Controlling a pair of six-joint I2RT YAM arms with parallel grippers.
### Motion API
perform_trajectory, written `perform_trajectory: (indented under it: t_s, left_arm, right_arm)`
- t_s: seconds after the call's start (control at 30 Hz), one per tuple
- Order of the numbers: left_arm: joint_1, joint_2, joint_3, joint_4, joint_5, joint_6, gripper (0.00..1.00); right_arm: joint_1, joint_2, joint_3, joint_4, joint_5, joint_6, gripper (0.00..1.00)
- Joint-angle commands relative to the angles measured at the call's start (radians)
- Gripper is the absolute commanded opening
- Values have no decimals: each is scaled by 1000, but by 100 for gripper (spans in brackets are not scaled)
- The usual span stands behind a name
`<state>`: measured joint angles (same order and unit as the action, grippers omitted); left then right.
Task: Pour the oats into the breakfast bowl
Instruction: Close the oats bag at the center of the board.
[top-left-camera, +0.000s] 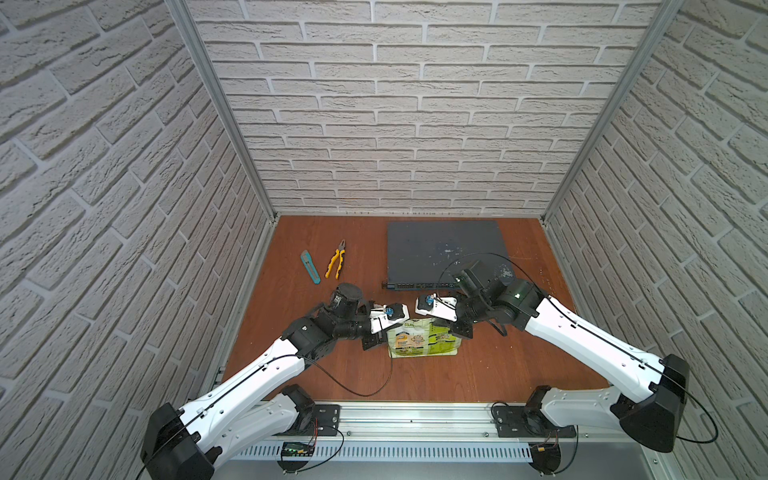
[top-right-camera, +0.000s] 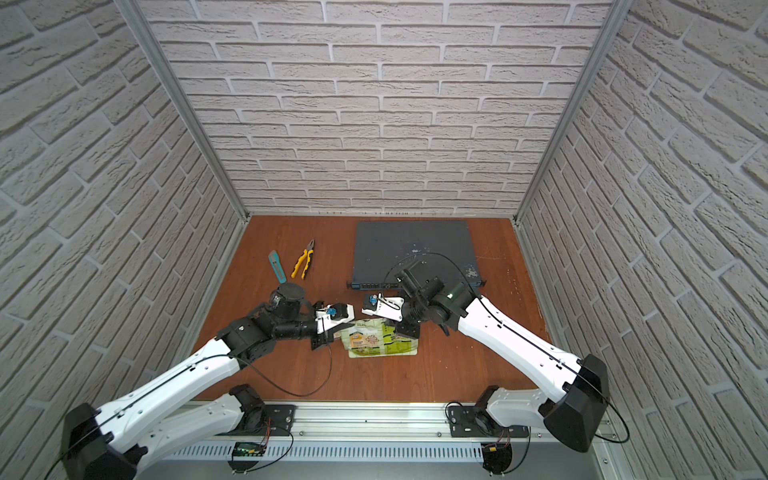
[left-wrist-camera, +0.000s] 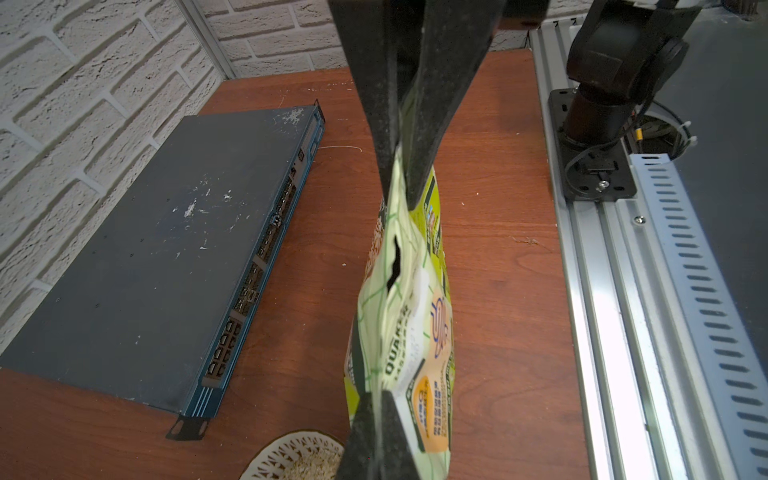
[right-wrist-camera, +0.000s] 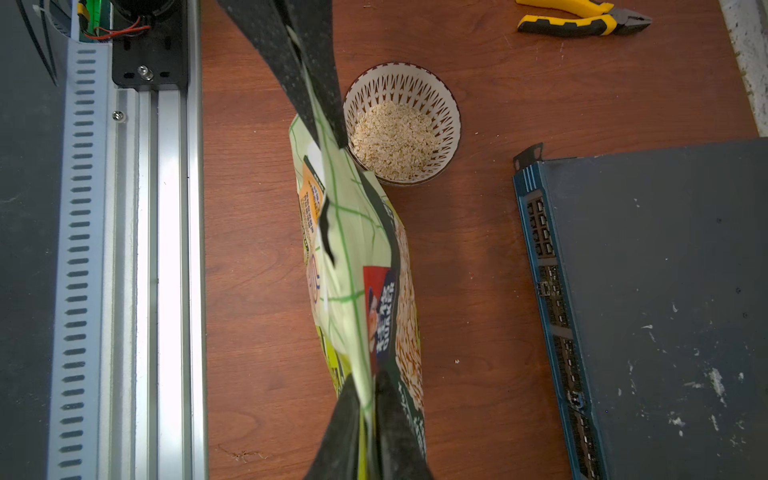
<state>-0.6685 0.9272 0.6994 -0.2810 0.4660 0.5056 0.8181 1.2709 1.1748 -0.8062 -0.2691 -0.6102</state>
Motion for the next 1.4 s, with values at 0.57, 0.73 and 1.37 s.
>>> perform_trajectory:
  t_s: [0.57,0.73,1.37]
  left_arm:
    - [16,-24,-24,100,23,-21,0]
    - [17,-24,-23,104,25,-22,0]
    - [21,-78,-120,170,-36,-119,22]
  right_arm:
    - [36,53,45,89,-31,-19,27]
    - [45,97,72,94,-60,-18,6]
    - [56,115,91,88,-71,-53,4]
